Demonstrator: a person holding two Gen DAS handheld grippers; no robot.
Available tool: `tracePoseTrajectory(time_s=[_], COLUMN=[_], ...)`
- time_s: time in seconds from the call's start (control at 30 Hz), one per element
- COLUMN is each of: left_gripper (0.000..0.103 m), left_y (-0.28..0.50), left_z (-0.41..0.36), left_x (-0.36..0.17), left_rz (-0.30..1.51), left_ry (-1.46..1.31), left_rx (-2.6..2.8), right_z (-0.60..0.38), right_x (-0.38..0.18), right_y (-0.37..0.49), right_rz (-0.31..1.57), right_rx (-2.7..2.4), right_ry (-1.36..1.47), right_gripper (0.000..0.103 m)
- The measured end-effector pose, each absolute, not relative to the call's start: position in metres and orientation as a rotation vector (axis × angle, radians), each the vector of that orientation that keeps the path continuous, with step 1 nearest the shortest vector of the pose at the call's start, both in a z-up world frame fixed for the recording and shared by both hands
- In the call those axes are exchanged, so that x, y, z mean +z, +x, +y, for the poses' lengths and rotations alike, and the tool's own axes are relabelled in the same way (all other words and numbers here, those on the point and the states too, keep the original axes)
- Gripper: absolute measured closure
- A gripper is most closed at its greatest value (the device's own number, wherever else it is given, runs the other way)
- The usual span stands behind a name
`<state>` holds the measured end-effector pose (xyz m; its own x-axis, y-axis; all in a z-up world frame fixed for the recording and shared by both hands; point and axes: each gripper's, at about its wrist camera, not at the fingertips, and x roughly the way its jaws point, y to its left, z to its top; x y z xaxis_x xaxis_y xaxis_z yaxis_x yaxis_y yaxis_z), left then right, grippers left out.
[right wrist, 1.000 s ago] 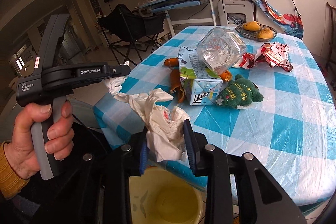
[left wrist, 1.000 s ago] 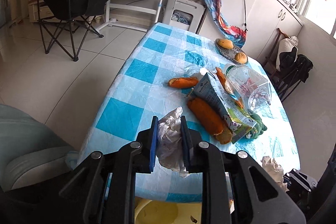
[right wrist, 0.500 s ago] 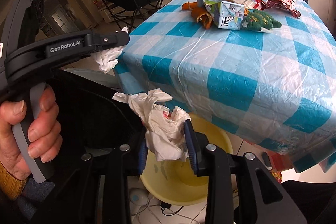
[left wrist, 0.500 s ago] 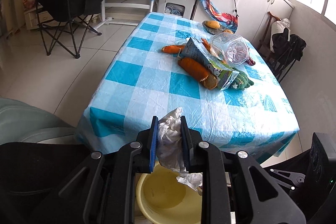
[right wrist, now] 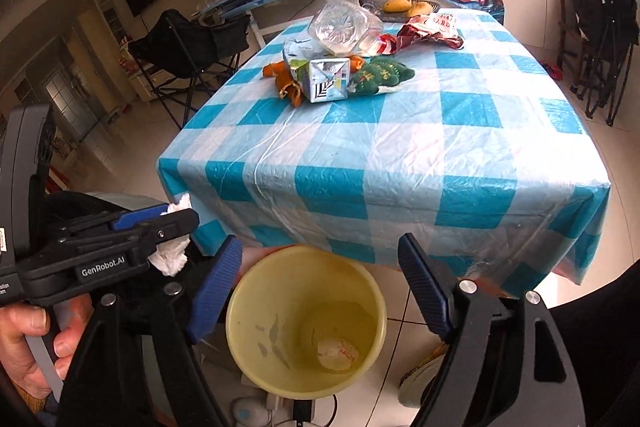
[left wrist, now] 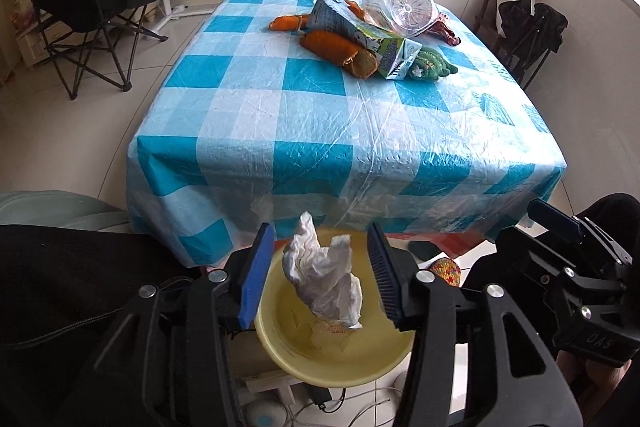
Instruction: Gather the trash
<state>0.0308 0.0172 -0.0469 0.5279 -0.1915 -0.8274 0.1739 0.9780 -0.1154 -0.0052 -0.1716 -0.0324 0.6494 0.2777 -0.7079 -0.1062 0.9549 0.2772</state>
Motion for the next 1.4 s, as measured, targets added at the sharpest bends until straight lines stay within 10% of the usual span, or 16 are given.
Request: tracePoseTrajectory(time_s=[0.33, 1.4], left_gripper=[0.023, 0.017], left_y=[0.035, 0.037], left_z=[0.029, 0.035], left_x=[-0.035, -0.028], left_rz=[0.923, 0.857], left_ry=[-0.087, -0.092], left_rx=[-0.180, -0.127], right_z=[-0.169, -0.161], right_x=[-0.039, -0.043], right_y=[0.005, 0.004], right_rz=[0.848, 0.847], right_rx=[0.171, 0.165], right_ry=[0.214, 0.158], right_gripper=[0.021, 0.019])
